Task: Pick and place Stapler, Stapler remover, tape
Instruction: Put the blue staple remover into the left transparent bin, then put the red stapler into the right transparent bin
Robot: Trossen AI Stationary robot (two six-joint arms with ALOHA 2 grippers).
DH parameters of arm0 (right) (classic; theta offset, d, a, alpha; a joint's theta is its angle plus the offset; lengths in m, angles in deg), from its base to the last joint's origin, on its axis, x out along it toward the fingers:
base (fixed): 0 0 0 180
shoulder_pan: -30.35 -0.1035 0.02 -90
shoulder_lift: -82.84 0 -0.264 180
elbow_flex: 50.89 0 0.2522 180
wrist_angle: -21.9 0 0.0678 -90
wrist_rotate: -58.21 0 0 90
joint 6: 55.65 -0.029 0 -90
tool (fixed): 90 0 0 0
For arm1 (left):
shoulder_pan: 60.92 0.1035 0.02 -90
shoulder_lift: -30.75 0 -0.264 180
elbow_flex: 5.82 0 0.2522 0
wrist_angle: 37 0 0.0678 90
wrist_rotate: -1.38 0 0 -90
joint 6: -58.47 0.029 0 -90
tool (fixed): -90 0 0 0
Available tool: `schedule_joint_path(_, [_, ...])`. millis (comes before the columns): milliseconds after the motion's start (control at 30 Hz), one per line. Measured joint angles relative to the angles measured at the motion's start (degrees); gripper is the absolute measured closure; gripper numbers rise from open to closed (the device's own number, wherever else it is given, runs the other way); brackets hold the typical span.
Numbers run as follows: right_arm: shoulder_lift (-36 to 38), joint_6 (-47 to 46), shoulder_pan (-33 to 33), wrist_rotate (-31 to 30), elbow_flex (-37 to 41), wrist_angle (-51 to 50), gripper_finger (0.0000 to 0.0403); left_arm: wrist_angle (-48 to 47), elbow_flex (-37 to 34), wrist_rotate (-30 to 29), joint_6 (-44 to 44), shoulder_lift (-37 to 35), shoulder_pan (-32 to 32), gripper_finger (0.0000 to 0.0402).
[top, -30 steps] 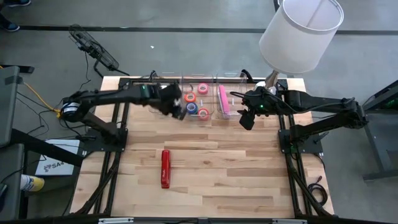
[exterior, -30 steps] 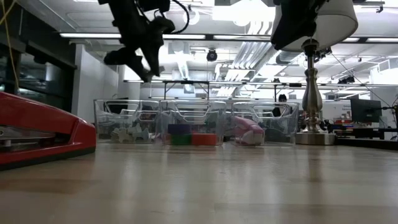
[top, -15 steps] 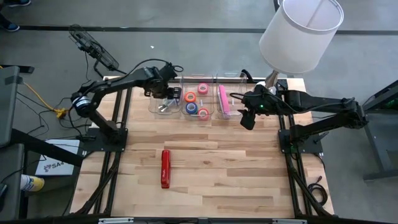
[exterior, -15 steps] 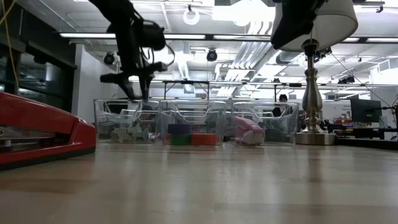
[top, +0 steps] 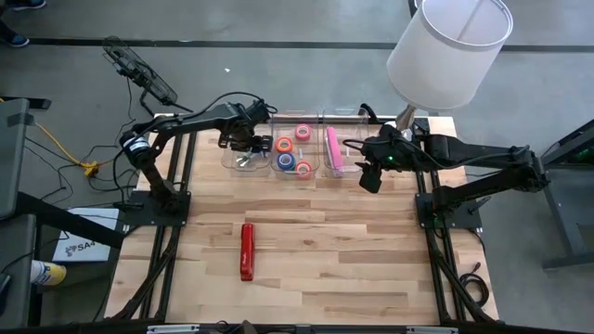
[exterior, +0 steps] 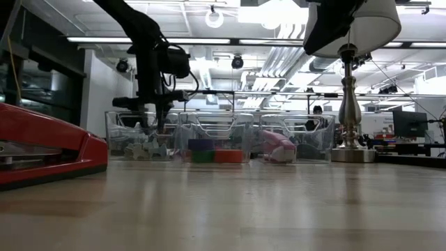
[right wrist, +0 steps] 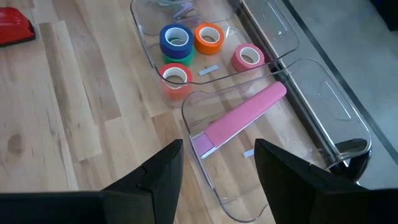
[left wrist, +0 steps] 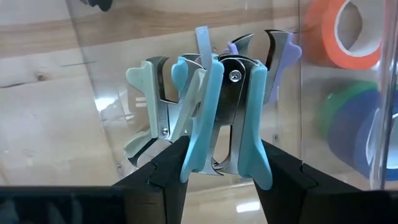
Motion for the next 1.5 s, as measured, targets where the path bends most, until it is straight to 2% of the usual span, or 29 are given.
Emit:
schedule_joint_path(433, [0.00,2.44,0.02,1.65,0.00,-0.02,0.0214,-0.06,0.01,0.01,-1.02,0.15,0.00,0.0239])
schedule_joint_path(533, [0.00,2.89,0.02,3.35,0.00,-0.04,0.0214,-0.05,0.00,0.00,-1.04,0.15,0.00,0.0217])
schedule_joint_path(800, [0.00,3.43,0.02,5.97,0.00,-0.09,0.0214,-0.49,0.00,0.07,-1.48,0.15,0.00,0.0127])
schedule_joint_path(1000, [0.00,3.99,0.02,6.00,0.00,-0.13,0.0214,-1.42,-0.01,0.09,-1.68,0.15,0.00,0.0093])
schedule_joint_path(1200, [0.00,4.50,0.02,6.00,0.00,-0.15,0.0214,-3.58,0.61,-0.14,-1.64,-1.00,0.04,0.0087])
schedule_joint_path(1367, [0.00,4.50,0.02,6.55,0.00,-0.15,0.0214,-9.97,4.78,-3.25,-1.18,-1.03,0.00,0.0087])
schedule_joint_path(1500, [0.00,4.50,0.02,6.59,0.00,-0.15,0.0214,-12.89,8.18,-3.47,-0.11,-1.03,0.00,0.0087])
